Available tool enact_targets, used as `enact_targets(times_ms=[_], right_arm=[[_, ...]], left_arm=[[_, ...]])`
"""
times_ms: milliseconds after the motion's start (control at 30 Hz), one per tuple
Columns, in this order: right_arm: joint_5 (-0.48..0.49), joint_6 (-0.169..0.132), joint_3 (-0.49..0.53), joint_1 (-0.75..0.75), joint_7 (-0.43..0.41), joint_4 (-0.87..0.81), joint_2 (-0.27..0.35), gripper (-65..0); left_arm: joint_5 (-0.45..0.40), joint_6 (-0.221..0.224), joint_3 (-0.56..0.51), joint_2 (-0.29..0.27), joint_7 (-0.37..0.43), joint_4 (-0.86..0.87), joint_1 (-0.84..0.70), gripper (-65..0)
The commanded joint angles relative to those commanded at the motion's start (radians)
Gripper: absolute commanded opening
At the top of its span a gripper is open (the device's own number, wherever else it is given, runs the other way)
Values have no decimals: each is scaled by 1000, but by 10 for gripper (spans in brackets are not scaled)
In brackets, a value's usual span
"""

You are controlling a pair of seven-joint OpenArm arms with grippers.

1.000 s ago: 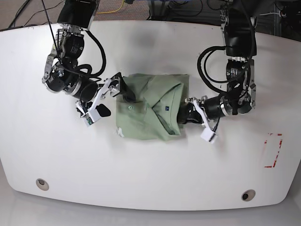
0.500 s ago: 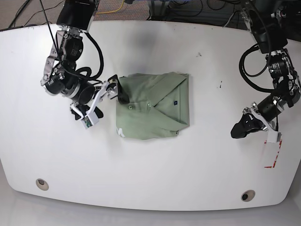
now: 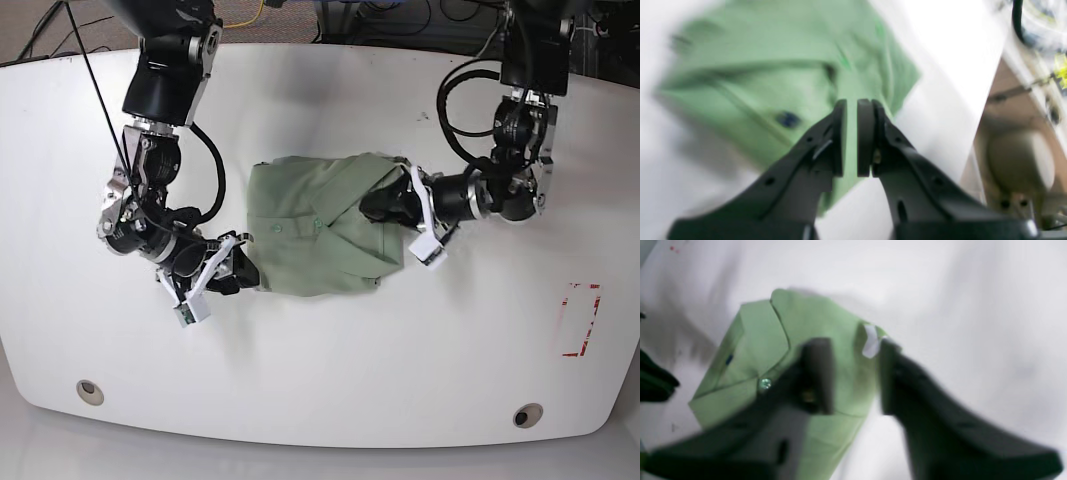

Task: Layout the t-shirt on the table in an organized manner, then fold the t-shirt properly
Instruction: 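Tuck and smooth the folded shirt edges with both grippers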

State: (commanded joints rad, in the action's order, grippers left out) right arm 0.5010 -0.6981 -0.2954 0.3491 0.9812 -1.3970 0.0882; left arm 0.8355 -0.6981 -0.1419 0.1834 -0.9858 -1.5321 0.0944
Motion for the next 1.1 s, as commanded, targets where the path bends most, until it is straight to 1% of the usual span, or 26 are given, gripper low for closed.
enact_targets(times_ms=[33,67,100,133,167,200,233,267,367,467,500,567,633,733,800,900,1000,1100], right_arm=[[0,0,9,5,-18,26,3,-566],[0,0,26,6,-34,40,12,-561],[0,0,55,6,-60,54,23,-553],[0,0,72,6,-72,61,29,-553],[0,0,114,6,-109,83,41,-552],[0,0,163,6,-161,109,54,-555],[0,0,184,6,-184,121,58,-555],[0,0,219,6,-226,147,68,-555],[-2,0,282,5,-316,216,84,-555],[-3,0,338,5,-442,325,104,-555],[-3,0,347,3,-468,347,110,-555],[-3,0,364,-2,-526,390,123,-555],[-3,0,359,-28,-551,416,138,-555],[-2,0,344,-68,-566,417,149,-555],[0,0,331,-109,-566,388,163,-556],[0,0,325,-213,-566,285,176,-556],[0,0,325,-295,-563,193,176,-556],[0,0,325,-388,-540,94,170,-556]], left_arm=[[-52,0,-2,-17,0,-6,-15,-607],[-86,0,-2,-25,0,-6,-26,-607],[-133,0,-3,-35,0,-6,-35,-607],[-157,0,-3,-38,0,-3,-40,-607],[-209,0,-3,-54,0,2,-41,-607],[-279,0,-3,-68,2,6,-44,-607],[-307,0,-3,-72,2,11,-48,-607],[-353,0,-3,-80,5,15,-52,-607],[-425,0,-3,-89,29,21,-58,-607],[-453,0,-3,-83,64,29,-58,-607],[-454,0,-3,-80,64,37,-54,-607],[-456,0,-3,-57,64,71,-48,-607],[-456,0,-3,-44,66,106,-3,-607],[-456,0,-3,-26,66,164,43,-607],[-456,0,-3,-17,66,196,69,-607],[-457,0,-3,-12,66,262,130,-607],[-457,0,-3,-12,69,322,183,-607],[-457,0,-3,-17,103,394,238,-607]])
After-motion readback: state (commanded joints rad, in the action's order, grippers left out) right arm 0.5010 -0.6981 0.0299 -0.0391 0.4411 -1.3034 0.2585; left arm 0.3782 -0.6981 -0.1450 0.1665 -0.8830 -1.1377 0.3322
